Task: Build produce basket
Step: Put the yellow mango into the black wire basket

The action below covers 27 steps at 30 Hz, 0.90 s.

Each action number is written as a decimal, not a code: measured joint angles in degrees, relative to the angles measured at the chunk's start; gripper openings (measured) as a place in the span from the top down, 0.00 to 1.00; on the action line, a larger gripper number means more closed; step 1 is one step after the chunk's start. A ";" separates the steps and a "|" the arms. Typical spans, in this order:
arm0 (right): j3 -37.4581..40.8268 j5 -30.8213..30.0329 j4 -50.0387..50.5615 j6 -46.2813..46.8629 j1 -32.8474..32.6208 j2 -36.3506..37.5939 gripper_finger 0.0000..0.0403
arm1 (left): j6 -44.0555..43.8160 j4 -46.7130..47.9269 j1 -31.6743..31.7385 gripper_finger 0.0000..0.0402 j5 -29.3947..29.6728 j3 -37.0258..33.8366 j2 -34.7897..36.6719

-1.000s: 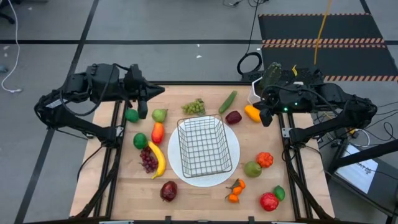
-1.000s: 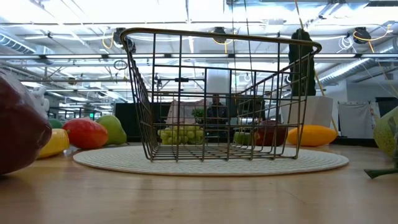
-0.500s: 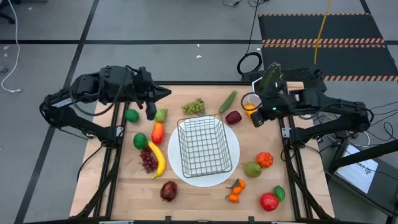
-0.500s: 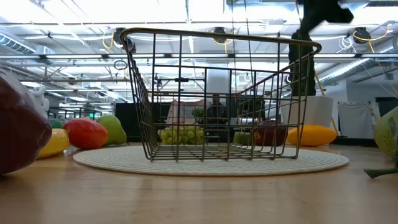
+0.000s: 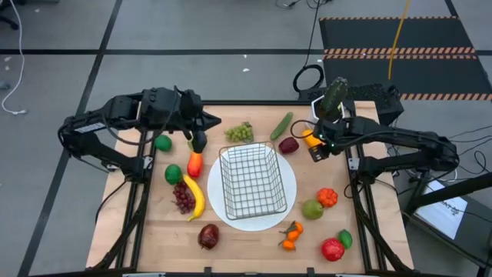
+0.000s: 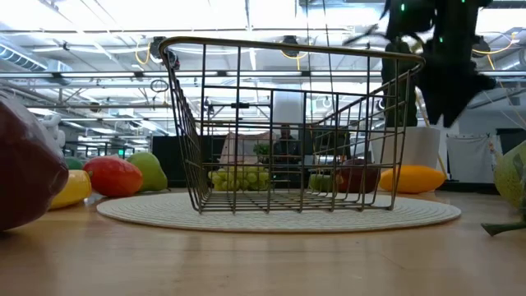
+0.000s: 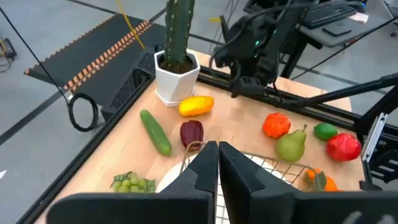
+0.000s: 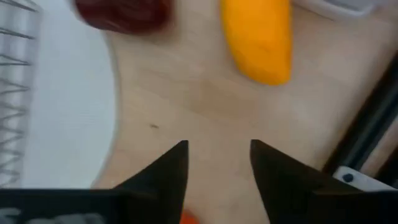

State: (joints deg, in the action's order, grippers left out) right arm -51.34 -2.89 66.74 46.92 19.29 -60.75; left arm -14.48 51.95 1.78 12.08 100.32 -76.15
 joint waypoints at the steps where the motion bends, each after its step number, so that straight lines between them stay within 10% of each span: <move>1: 1.15 -0.05 -0.53 -0.27 0.63 0.00 0.53 | -0.21 -0.57 0.00 0.96 0.00 0.07 -0.44; 13: 10.16 -5.84 -13.55 -11.86 3.65 -0.02 0.23 | -1.16 -5.60 -0.01 0.96 0.02 0.08 -2.87; 27: 18.80 -10.71 -28.27 -18.08 3.67 0.00 0.17 | -0.73 -5.56 0.15 0.96 0.75 0.04 -3.47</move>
State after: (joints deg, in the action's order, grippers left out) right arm -32.54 -13.60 38.48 28.84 22.96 -60.75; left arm -15.21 46.39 1.93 12.83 100.36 -79.61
